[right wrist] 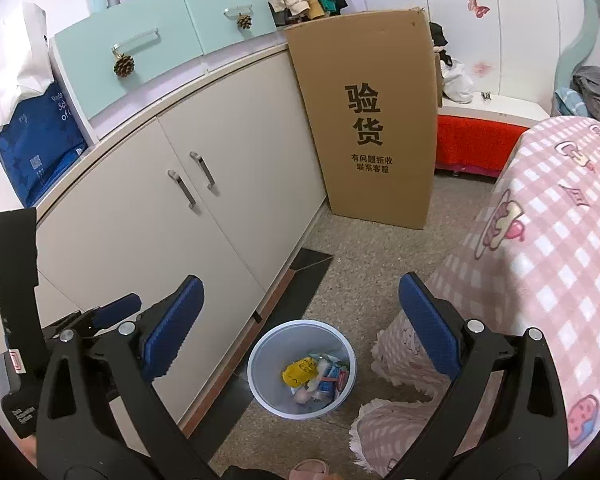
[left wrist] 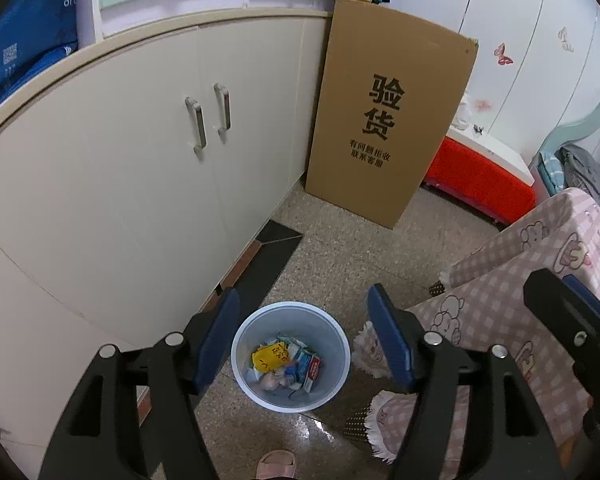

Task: Collect trash
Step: 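Grasp the yellow-white carton with the left tool while the right tool grasps the blue snack packet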

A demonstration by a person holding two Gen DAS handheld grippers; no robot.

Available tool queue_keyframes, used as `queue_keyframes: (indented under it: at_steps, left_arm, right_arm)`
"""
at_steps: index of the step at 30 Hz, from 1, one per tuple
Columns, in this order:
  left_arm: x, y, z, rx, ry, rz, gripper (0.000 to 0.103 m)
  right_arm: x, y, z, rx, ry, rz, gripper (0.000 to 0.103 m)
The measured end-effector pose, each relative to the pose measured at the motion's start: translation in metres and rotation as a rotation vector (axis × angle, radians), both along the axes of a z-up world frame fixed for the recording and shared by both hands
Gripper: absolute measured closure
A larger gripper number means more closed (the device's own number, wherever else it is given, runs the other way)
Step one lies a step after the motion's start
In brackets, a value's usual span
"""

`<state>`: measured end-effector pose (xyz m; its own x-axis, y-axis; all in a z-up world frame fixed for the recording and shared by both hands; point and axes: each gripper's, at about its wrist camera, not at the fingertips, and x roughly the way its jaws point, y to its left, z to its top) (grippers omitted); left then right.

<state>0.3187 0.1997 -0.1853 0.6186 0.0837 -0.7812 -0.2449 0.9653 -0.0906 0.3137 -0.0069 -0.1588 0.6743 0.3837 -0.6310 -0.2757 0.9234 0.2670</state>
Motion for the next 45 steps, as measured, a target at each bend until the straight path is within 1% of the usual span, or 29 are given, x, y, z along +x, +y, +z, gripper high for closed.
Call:
queue_keyframes:
  at_steps: [4, 11, 16, 19, 21, 23, 26, 28, 29, 32, 37, 42, 45]
  left_arm:
    - [-0.007, -0.007, 0.014, 0.01, -0.026, -0.007, 0.035]
    - [-0.026, -0.031, 0.056, 0.009, -0.107, -0.03, 0.031]
    - [-0.037, -0.071, 0.084, 0.013, -0.158, -0.085, 0.029]
    - [-0.038, -0.098, 0.095, -0.004, -0.172, -0.119, 0.027]
    - [-0.035, -0.121, 0.102, -0.028, -0.173, -0.151, 0.027]
    - [-0.034, -0.146, 0.107, -0.032, -0.175, -0.184, 0.027]
    - [-0.033, -0.191, 0.112, -0.005, -0.18, -0.245, 0.027]
    - [-0.028, -0.231, 0.114, 0.022, -0.177, -0.315, 0.027]
    - [-0.026, -0.244, 0.115, 0.03, -0.177, -0.336, 0.027]
    - [-0.018, -0.296, 0.115, 0.057, -0.185, -0.417, 0.027]
    - [-0.001, -0.378, 0.107, 0.095, -0.178, -0.556, 0.027]
    - [0.017, -0.439, 0.094, 0.142, -0.174, -0.647, 0.027]
    - [0.035, -0.46, 0.087, 0.144, -0.166, -0.671, 0.027]
  right_arm:
    - [-0.008, -0.008, 0.012, 0.008, -0.021, -0.006, 0.007]
    - [-0.026, -0.036, 0.043, 0.029, -0.074, -0.036, 0.007]
    - [-0.043, -0.081, 0.068, 0.042, -0.116, -0.078, 0.007]
    - [-0.051, -0.114, 0.08, 0.045, -0.137, -0.121, 0.007]
    - [-0.056, -0.138, 0.086, 0.045, -0.149, -0.153, 0.007]
    - [-0.061, -0.164, 0.092, 0.036, -0.166, -0.193, 0.007]
    - [-0.068, -0.208, 0.098, 0.016, -0.186, -0.267, 0.007]
    - [-0.073, -0.244, 0.098, 0.003, -0.192, -0.335, 0.007]
    - [-0.074, -0.257, 0.098, -0.003, -0.19, -0.359, 0.007]
    - [-0.076, -0.308, 0.091, -0.017, -0.168, -0.445, 0.007]
    - [-0.078, -0.372, 0.077, -0.025, -0.14, -0.546, 0.007]
    - [-0.07, -0.419, 0.06, -0.009, -0.104, -0.608, 0.007]
    - [-0.063, -0.435, 0.053, -0.005, -0.084, -0.621, 0.007]
